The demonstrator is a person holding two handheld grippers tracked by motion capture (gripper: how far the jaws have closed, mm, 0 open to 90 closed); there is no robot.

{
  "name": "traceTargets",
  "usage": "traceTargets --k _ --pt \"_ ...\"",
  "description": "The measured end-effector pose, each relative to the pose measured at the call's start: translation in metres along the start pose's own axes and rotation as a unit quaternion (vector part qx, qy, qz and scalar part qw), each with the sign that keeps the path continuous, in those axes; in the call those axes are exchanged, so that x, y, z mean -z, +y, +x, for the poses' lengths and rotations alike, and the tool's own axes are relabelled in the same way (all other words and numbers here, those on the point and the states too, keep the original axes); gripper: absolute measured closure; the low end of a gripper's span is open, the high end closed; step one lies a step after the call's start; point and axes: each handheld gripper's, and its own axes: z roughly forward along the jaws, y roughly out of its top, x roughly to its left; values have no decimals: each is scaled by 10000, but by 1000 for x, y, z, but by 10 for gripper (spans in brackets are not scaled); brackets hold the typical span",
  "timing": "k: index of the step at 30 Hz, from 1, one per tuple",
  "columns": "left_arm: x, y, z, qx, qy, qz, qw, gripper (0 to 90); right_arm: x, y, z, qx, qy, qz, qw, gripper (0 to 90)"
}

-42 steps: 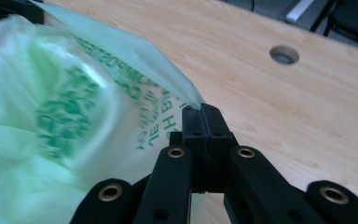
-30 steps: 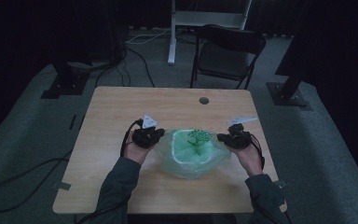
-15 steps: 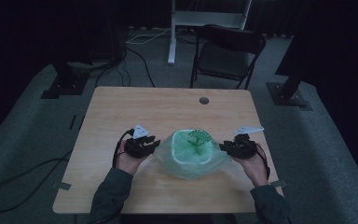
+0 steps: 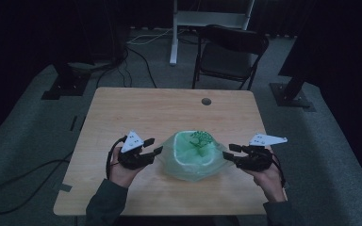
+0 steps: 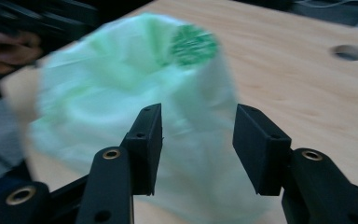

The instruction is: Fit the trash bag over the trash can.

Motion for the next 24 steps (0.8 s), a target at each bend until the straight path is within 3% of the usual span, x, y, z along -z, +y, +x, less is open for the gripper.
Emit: traceTargets --k 2,8,9,10,12,14,18,22,24 --pt "-4 -4 -8 -60 -115 79 9999 522 -3 -5 3 0 175 24 9998 512" --pt "-17 -14 -23 12 -659 179 9977 514 -21 -15 3 58 296 313 9991 524" --pt "-17 -14 -23 12 -659 179 9977 514 -21 -15 3 58 296 313 9991 524" --pt "-18 -15 -28 -37 -757 163 9970 513 -27 -16 4 79 389 374 9985 684" --pt "-16 -16 -31 -92 -791 150 9967 512 -30 -17 7 164 346 458 9982 794" --pt "-15 -16 -33 -108 -822 156 9964 512 -34 -19 10 271 308 622 9972 845" --pt "-16 -17 -36 -186 -836 199 9961 512 -43 -26 12 333 193 961 9946 879" --pt "-21 -20 -42 -327 -757 299 9961 518 -49 -29 12 311 132 1096 9934 885" --pt "-24 -23 -45 -368 -696 382 9962 563 -51 -30 12 335 73 1212 9920 885"
